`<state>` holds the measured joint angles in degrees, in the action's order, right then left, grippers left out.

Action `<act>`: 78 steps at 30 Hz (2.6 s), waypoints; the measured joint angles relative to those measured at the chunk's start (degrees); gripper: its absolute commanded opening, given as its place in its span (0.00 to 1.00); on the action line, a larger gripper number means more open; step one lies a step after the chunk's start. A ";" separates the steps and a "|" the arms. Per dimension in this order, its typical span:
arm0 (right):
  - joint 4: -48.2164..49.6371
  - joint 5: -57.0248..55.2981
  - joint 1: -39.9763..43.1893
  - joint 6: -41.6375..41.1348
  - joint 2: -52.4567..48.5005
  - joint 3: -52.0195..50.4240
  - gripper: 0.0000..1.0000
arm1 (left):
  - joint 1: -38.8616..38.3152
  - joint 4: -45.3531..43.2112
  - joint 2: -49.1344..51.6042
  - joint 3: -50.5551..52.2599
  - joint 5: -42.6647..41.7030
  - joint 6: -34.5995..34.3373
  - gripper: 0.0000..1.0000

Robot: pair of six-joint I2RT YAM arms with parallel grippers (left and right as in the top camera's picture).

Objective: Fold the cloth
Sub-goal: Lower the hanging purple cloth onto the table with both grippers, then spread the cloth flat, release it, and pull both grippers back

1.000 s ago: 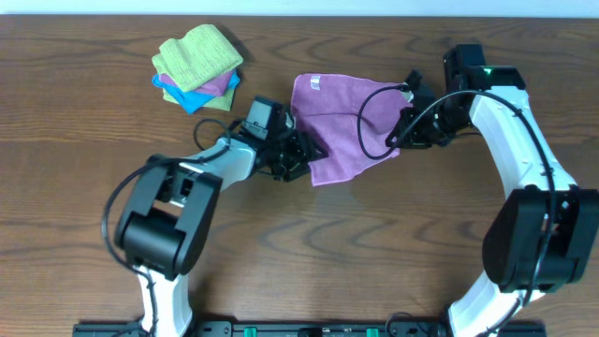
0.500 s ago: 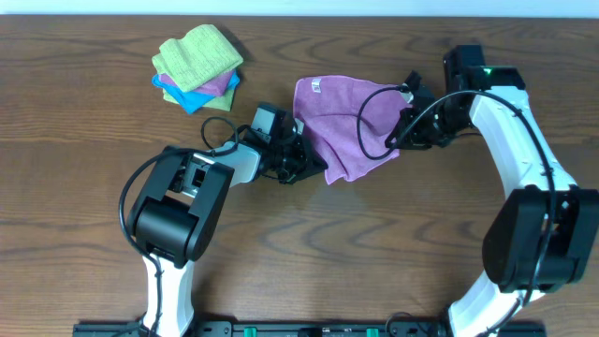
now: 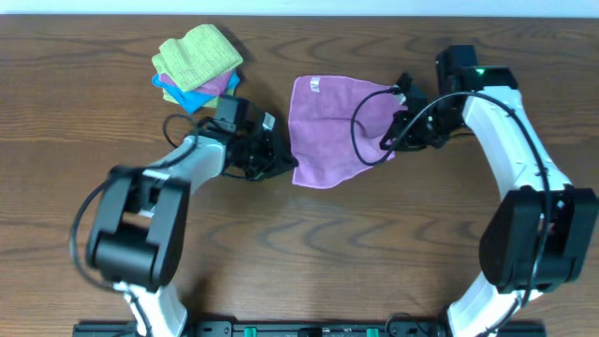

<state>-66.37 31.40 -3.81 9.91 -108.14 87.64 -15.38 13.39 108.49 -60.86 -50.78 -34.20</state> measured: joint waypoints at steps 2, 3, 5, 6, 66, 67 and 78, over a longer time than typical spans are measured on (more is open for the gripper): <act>0.44 -0.37 -1.38 0.11 0.00 -0.85 0.02 | -0.24 1.90 -2.40 -0.02 0.17 1.38 0.06; 0.61 -0.42 -2.01 0.20 0.00 -1.51 0.01 | -0.37 2.64 -3.08 -0.02 0.17 1.79 0.06; 1.25 -0.59 -3.45 0.28 0.00 -3.50 0.02 | -0.59 4.59 -3.72 -0.02 0.17 2.78 0.06; 1.66 -0.72 -4.11 0.35 0.00 -4.79 0.01 | -0.61 5.77 -3.72 -0.02 0.15 3.17 0.06; 0.72 -28.11 -3.78 -28.72 37.66 -28.57 0.99 | 4.72 16.68 -16.39 0.00 0.57 8.41 0.96; 0.04 -28.04 -2.67 -29.31 38.51 -28.57 0.99 | 4.72 17.33 -16.39 0.00 0.55 8.33 0.95; 5.62 -15.52 13.29 -26.12 50.07 -40.46 0.99 | 6.14 28.92 -16.55 0.00 0.85 8.48 0.95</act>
<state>-60.75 15.88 9.47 -16.21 -58.06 47.18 -9.23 42.30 91.94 -60.86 -49.93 -25.71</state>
